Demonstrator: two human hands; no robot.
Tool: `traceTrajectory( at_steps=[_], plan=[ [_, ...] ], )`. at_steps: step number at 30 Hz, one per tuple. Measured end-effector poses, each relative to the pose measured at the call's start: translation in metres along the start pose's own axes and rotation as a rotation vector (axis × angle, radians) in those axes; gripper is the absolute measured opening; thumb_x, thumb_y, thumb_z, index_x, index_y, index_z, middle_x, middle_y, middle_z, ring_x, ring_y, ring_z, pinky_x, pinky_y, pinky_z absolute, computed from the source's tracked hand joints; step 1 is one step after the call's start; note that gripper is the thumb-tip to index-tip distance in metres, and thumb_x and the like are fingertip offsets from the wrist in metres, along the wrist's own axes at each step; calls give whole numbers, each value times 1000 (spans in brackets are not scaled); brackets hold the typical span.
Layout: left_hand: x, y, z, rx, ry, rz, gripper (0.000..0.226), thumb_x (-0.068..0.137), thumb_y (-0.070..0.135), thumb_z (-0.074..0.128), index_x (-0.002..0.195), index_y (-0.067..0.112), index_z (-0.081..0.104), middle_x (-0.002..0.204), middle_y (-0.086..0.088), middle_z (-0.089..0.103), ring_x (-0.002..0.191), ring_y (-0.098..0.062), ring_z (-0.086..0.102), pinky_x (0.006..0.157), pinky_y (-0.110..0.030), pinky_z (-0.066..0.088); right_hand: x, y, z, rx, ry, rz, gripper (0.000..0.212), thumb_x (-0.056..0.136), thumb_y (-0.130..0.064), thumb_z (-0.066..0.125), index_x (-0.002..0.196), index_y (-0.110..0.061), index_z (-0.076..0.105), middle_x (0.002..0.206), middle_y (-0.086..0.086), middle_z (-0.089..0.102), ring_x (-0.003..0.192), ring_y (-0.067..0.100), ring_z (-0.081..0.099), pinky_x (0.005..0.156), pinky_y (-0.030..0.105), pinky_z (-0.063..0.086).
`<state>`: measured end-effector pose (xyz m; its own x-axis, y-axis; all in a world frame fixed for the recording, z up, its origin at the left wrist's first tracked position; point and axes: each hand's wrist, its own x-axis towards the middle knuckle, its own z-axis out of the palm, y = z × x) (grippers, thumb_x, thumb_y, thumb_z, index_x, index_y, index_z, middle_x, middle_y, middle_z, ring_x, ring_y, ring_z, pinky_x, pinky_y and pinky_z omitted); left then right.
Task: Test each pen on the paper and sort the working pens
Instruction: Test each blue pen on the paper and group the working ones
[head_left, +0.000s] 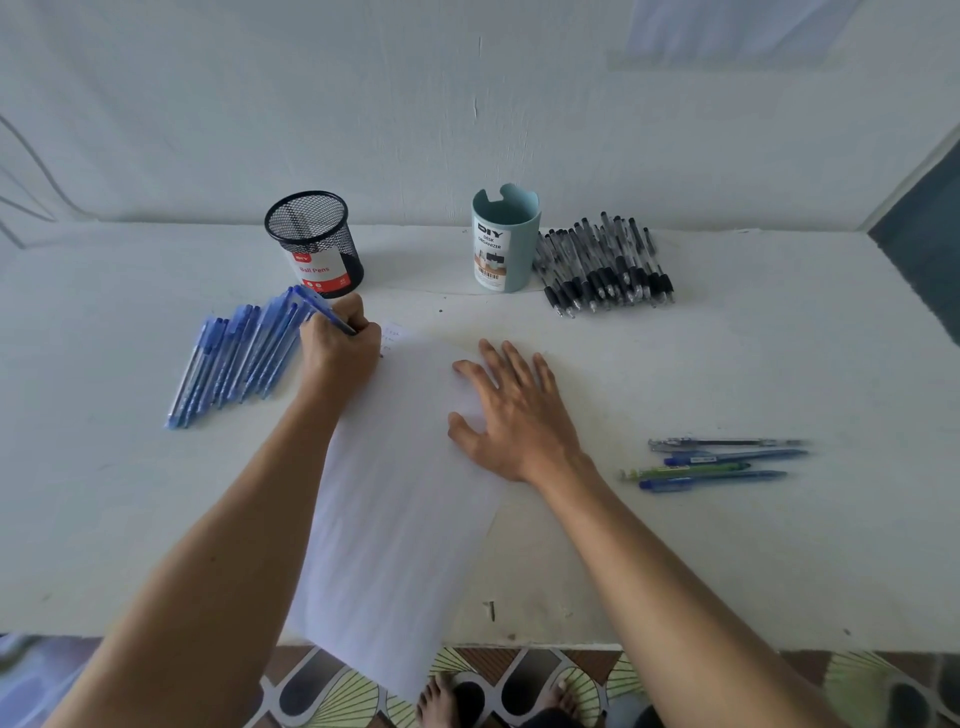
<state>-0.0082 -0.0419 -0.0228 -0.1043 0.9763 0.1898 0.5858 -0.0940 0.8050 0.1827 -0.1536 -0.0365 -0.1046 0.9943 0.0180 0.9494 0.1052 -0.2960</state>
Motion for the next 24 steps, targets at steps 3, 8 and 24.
traceTrajectory(
  at_steps=[3,8,24],
  plan=[
    [1,-3,0,-37,-26,0,17,70,-4,45,65,7,33,64,-7,32,57,-15,32,58,-29,30,0,1,0,4,-3,-5,65,90,-56,39,149,-32,29,166,3,12,153,27,7,123,51,1],
    [5,-10,-5,-192,135,-66,17,69,-2,45,63,9,33,61,-4,33,61,-23,39,53,-36,42,0,0,-1,1,1,-7,64,91,-56,42,150,-32,29,166,3,13,153,26,7,123,51,1],
    [-3,9,-16,-325,204,-124,37,107,36,39,95,14,67,43,-5,49,30,-11,38,37,-20,31,-1,0,-2,-1,17,0,65,89,-58,44,149,-35,32,166,3,16,153,25,9,123,50,2]
  ],
)
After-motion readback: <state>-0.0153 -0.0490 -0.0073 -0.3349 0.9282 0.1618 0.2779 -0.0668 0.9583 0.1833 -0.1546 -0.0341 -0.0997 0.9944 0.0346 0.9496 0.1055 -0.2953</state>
